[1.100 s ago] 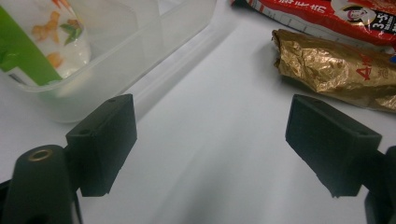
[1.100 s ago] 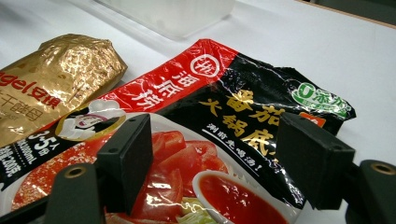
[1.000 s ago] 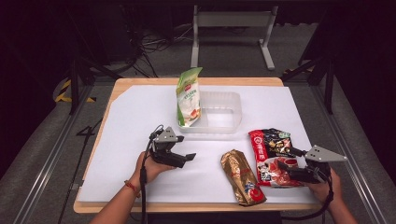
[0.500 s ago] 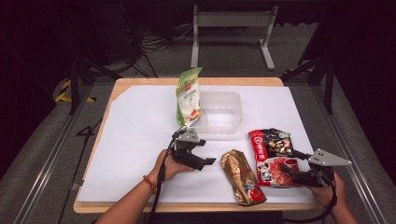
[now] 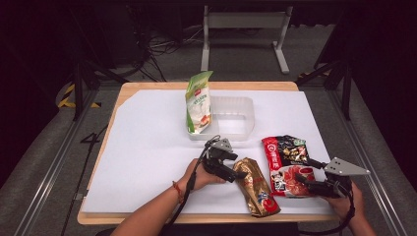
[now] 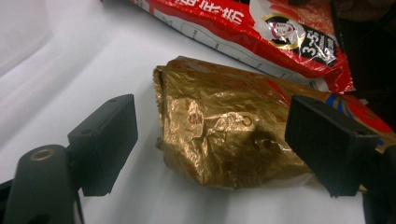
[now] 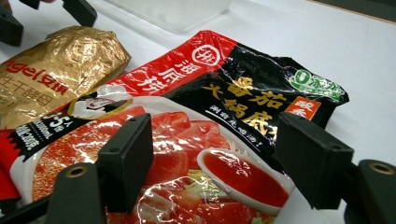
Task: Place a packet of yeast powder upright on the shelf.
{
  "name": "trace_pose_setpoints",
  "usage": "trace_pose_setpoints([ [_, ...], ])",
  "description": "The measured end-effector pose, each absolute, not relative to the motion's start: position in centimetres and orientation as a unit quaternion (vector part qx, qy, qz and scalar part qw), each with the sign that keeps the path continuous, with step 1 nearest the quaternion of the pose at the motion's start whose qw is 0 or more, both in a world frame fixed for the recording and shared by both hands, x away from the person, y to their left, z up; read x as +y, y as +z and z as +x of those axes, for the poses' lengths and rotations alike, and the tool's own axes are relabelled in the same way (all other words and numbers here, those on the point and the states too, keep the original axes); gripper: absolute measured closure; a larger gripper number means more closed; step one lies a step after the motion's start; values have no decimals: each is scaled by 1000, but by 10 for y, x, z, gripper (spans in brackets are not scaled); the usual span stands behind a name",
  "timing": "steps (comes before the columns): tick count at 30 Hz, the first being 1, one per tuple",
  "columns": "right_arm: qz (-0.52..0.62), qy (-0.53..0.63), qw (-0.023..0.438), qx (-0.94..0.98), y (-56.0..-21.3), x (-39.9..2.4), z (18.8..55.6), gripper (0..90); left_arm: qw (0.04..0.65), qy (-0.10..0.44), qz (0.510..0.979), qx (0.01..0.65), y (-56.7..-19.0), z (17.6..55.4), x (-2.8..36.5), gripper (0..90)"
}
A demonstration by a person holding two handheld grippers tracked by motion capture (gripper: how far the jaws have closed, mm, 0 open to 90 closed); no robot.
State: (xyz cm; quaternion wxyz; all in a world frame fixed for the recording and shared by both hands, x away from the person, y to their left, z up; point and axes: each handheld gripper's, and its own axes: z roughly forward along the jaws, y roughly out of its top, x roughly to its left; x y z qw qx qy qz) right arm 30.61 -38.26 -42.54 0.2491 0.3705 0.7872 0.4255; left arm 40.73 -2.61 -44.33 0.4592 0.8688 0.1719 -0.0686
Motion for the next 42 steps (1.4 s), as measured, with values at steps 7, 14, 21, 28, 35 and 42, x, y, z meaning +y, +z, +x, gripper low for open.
trace_pose_setpoints([
  [7,374,429,246,785,-425,-384,306,282,443,-66,874,186,-449,407,-33,276],
  [14,371,429,244,786,-425,-383,307,282,459,-42,862,210,-447,407,-26,737],
  [21,373,429,245,786,-425,-384,307,281,468,-32,860,203,-444,407,-21,869],
  [28,373,431,248,784,-424,-385,306,278,519,-31,825,219,-426,408,3,885],
  [35,373,431,247,784,-424,-385,306,277,573,-18,787,227,-399,404,32,892],
  [42,373,431,248,783,-424,-385,306,274,614,-11,755,232,-378,399,55,898],
])
